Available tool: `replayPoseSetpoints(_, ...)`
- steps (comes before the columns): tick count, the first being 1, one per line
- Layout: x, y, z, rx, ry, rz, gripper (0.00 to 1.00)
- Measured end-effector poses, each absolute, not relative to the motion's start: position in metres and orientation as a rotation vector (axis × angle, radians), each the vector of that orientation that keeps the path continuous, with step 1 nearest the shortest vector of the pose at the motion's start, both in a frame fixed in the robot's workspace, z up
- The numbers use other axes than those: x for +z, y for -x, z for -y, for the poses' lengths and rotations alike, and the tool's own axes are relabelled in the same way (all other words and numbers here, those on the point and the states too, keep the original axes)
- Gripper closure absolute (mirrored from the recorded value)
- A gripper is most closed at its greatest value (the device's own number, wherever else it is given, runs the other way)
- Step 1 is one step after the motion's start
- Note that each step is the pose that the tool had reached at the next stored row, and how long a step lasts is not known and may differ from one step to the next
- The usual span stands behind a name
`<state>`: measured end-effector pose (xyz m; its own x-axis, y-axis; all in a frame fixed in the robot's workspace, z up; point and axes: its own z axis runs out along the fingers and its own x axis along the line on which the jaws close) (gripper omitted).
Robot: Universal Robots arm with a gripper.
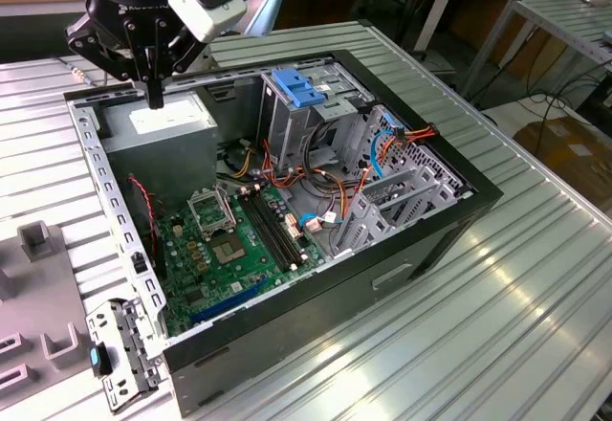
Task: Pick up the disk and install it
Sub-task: 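Reach for the disk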
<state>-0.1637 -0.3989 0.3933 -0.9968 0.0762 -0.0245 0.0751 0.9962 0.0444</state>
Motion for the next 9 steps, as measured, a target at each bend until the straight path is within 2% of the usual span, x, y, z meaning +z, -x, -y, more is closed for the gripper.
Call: replayPoseSetpoints(9, 0.3933, 0.1709, 0.3989, 0.068, -0.118, -3.112, 0.89)
